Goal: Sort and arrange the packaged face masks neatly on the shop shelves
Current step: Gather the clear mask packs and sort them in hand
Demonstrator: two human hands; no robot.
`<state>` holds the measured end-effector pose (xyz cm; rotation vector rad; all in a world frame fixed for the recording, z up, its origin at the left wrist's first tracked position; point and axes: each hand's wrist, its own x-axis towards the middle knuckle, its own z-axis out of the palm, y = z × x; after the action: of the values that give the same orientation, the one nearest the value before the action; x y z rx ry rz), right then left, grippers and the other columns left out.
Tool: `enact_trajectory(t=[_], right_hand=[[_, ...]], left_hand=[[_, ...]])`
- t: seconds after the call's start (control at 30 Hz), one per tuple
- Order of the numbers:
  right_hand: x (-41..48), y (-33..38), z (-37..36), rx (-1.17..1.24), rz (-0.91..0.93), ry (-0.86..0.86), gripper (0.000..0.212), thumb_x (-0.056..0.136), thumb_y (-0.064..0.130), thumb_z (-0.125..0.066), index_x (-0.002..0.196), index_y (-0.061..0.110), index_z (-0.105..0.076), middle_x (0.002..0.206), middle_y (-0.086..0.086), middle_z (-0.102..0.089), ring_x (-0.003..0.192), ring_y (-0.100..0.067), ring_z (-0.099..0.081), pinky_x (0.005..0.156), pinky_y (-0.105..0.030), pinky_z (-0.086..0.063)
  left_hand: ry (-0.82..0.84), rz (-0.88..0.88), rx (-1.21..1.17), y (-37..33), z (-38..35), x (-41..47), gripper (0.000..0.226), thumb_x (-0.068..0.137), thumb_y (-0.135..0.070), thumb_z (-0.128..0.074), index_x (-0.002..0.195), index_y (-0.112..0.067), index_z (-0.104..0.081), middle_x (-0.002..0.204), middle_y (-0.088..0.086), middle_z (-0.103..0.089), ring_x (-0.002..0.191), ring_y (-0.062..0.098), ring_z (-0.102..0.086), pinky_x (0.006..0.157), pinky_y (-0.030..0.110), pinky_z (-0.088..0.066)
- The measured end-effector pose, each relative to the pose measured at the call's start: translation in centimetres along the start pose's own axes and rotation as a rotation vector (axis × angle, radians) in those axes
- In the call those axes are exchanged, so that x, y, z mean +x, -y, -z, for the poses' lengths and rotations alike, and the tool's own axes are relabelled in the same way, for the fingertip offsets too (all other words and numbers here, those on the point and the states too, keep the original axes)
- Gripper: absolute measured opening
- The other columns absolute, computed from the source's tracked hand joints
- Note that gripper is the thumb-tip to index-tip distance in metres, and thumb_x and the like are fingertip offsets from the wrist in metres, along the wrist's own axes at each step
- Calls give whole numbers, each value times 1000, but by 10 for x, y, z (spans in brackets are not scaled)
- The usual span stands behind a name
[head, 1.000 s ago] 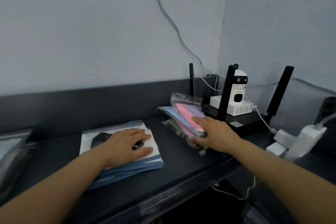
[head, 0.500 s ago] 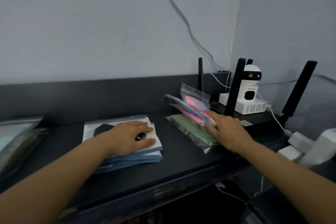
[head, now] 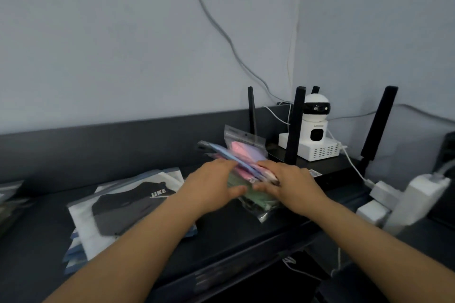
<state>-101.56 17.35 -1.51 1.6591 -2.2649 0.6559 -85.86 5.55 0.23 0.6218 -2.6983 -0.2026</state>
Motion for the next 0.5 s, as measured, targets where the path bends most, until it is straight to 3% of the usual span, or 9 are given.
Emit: enact_trajectory(t=[0.17, 0.3, 0.5], right_hand=[[1, -4, 6, 62, -4, 33, 60, 83, 63, -49, 137, 36, -42, 131, 6, -56, 116, -17, -53, 94, -33, -38], [2, -2, 11, 76, 7, 42, 58, 81, 62, -53, 133, 38, -46, 121, 8, -63, 111, -16, -57, 90, -32, -39], [4, -3, 18, 96, -64, 113, 53, 79, 55, -63, 127, 36, -51, 100, 1, -66, 96, -21, -57, 82, -30, -38]], left_hand=[[-71, -50, -77, 7, -27, 7, 73, 78, -50, -66, 141, -24, -37, 146, -5, -39, 132, 14, -36, 107, 37, -35], [-150, -58, -136, 15, -31, 6, 61, 78, -41, -69, 133, -27, -46, 140, -6, -44, 128, 12, -39, 107, 32, -34], [-137, 5, -199, 14, -34, 4, 33, 82, -38, -66, 109, -23, -53, 114, -4, -57, 98, 13, -52, 82, 27, -42]])
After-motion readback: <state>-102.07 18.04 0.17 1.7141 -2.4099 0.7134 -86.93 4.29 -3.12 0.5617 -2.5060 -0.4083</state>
